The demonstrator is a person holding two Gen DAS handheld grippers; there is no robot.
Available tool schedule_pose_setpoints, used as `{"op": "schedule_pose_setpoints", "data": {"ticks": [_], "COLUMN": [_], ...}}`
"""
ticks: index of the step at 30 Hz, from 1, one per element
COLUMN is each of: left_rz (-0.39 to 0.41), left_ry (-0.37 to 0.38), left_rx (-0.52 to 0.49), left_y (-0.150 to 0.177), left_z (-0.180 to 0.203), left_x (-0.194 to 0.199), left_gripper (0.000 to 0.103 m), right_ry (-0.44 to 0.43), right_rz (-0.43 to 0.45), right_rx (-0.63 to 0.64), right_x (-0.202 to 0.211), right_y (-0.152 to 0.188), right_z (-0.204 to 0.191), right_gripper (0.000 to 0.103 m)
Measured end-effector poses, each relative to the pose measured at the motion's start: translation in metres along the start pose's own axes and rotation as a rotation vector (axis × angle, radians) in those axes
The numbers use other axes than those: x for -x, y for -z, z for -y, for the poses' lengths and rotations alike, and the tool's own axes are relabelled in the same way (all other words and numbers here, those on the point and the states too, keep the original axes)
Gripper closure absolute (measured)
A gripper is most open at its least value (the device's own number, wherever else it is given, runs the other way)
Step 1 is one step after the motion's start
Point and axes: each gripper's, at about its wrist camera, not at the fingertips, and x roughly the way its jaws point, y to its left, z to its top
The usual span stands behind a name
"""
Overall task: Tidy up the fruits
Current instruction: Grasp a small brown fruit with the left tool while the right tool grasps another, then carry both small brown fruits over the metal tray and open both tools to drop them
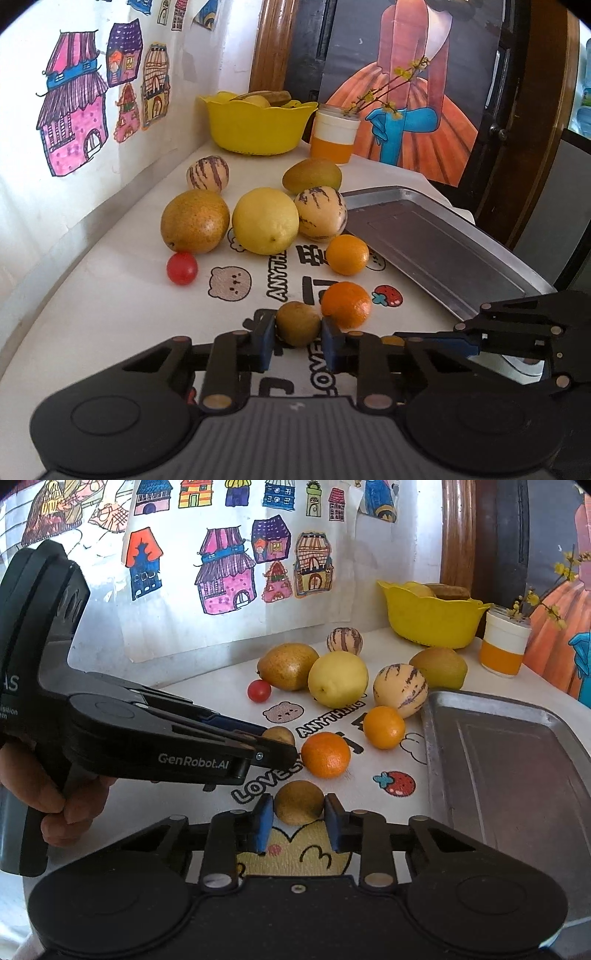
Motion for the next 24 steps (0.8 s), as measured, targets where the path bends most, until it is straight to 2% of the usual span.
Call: {"op": "schedule_pose_setpoints", "data": {"ticks": [7, 10, 17, 24], "left_rz": [-0.012, 0.004, 0.069, 0.097], "left_ry": [0.004, 0.009, 0.022, 0.018], "left_rx": [0.033, 0.042, 0.057, 0.063], "left_y": [0.007, 0.004, -0.023, -0.059], "left_z": [0.010, 0.019, 0.049, 0.071], "left_x": [0.016, 0.023, 0.021, -0.015], "left_gripper": [0.074, 0.074, 0.074, 0.074], "right_ry": [-0.016, 0.005, 0.086, 0.111], "right_rz": [0.027, 0.058, 0.136, 0.125], "right_rx": [-0.032, -0.034, -0.092, -0.155], "right_x": [0.026, 0.041, 0.073, 0.067], "right_y": [0.010, 0.011, 0.007, -0.010], "right_z": [0.005, 0.011, 0.047, 0.101], "right_gripper": [0.071, 0.071, 0.071, 0.071]}}
